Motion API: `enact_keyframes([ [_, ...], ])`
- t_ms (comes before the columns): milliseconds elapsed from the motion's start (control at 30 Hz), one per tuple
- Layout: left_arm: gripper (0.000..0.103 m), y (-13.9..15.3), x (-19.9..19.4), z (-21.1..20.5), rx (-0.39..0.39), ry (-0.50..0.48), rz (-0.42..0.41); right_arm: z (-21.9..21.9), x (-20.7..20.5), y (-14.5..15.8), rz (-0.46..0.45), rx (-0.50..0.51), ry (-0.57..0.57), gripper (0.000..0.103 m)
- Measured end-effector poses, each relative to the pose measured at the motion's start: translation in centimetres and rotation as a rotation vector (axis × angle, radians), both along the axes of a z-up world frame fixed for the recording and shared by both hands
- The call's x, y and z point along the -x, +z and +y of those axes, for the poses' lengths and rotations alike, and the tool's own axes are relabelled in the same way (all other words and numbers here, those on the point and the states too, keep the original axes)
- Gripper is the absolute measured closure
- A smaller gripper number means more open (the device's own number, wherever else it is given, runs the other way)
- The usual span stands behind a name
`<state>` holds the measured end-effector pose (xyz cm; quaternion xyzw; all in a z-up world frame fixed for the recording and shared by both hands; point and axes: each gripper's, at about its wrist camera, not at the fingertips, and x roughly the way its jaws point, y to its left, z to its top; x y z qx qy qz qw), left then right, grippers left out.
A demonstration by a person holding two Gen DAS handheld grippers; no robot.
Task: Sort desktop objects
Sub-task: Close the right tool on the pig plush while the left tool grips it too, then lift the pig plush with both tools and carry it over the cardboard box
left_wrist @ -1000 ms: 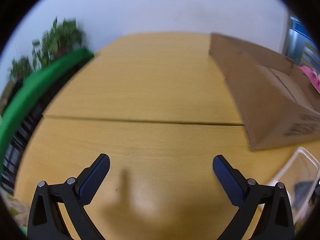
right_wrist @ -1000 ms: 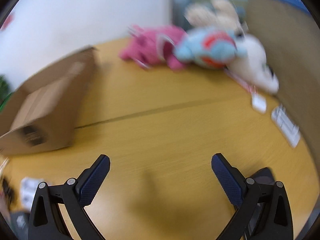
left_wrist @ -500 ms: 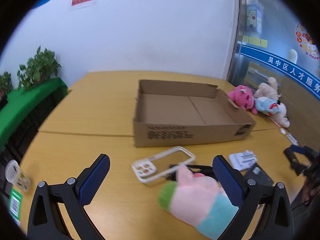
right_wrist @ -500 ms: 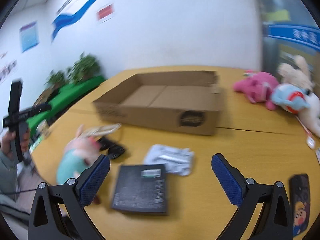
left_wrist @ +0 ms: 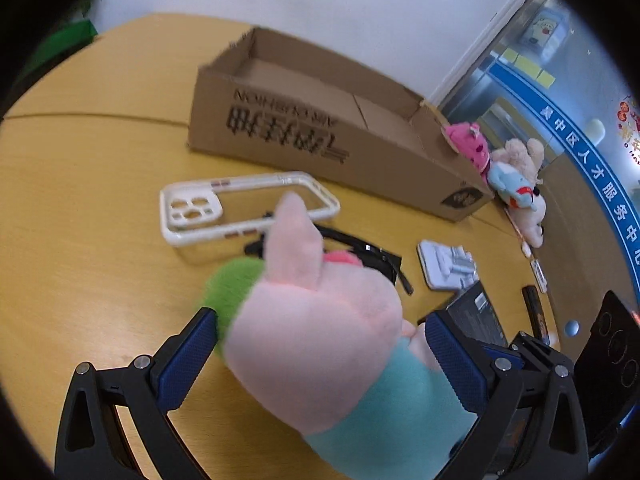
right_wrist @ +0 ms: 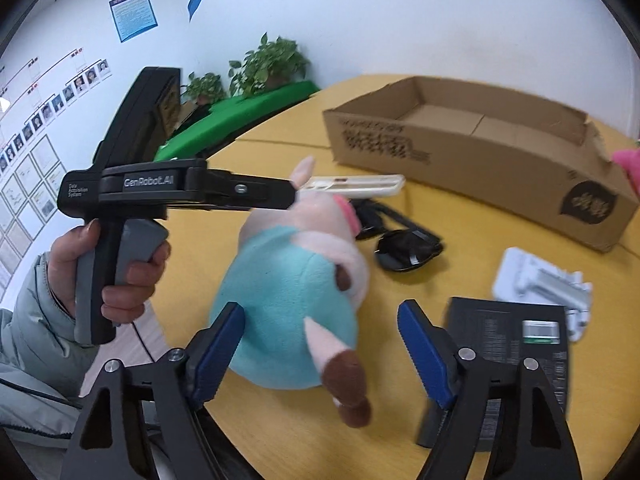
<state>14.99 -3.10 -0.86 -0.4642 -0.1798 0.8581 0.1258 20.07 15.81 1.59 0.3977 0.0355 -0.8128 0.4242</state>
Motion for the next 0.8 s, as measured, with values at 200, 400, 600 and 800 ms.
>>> enact_keyframes([
  [200, 0.002, -1.6, 0.6, 0.2, -0.011, -0.013, -0.021, -2.6, -0.1, -1.8, -0.119, 0.062, 0.119, 0.03],
  [400, 0.001, -2.5, 0.7, -1.0, -0.082, -0.035, -0.07, -2.8, -1.1, -2.1, -0.13, 0.034, 0.112, 0.018],
  [600, 0.01, -2.5, 0.7, -0.6, -0.086, -0.076, -0.071, -4.0, -0.2, -3.9, -0.175, -0.004, 0.135, 0.01],
  [800, 0.015, -1.8, 1.0, -0.2, -0.058, -0.079, -0.067, -3.8, 0.7, -3.8, -0.204, 0.036, 0.157, 0.019],
])
